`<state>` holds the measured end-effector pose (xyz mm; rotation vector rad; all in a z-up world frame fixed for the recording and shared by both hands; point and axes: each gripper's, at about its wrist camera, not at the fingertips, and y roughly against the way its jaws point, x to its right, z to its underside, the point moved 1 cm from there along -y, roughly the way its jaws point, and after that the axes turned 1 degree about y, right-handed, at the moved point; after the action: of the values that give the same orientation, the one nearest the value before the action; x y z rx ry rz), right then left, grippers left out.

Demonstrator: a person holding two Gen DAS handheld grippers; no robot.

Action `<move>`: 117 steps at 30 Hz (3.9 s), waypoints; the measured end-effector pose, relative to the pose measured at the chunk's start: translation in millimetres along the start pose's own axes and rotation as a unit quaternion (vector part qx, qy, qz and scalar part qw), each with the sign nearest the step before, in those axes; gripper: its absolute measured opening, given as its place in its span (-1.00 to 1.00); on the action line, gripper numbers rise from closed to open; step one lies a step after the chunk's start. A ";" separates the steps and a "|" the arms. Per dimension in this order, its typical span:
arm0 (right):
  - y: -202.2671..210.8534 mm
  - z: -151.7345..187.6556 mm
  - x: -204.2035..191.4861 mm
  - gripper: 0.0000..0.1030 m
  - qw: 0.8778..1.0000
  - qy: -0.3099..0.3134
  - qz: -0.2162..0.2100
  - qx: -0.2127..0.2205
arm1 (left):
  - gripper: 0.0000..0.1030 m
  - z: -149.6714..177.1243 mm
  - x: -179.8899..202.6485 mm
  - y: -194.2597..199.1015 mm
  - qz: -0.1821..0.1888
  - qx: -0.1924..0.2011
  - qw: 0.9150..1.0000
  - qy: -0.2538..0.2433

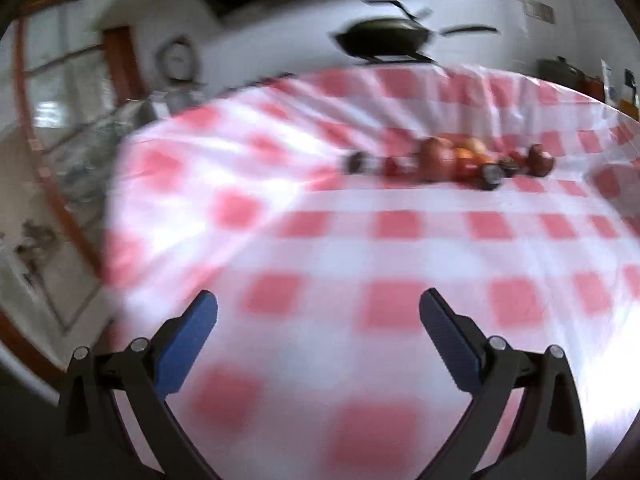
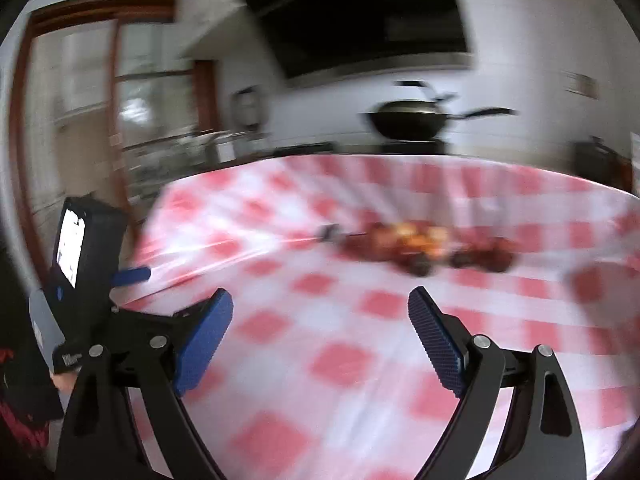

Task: Organize fruits
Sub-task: 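Move the right tool back to the table and grasp the red apple, then grasp another dark passion fruit with the left tool, then carry the passion fruit and red apple in both tools to the white box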

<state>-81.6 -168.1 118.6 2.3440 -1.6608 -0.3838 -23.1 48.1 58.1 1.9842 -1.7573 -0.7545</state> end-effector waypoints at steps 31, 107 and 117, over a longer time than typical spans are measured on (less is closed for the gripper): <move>-232.8 -3.9 204.6 0.48 0.948 -0.217 0.172 -0.159 | 0.96 -71.5 59.0 -151.9 0.150 -0.026 0.959 0.238; -205.9 25.0 232.0 0.16 0.927 -0.295 0.176 -0.149 | -0.18 -84.9 178.1 -164.8 0.135 -0.107 0.983 0.058; -197.3 26.5 240.4 0.16 0.929 -0.306 0.157 -0.139 | -0.18 -58.3 148.3 -113.7 0.136 -0.050 0.988 0.059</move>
<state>159.7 -332.7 8.3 1.8019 -2.0249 -1.2873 112.5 -85.9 13.9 1.6449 -1.8319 -0.6070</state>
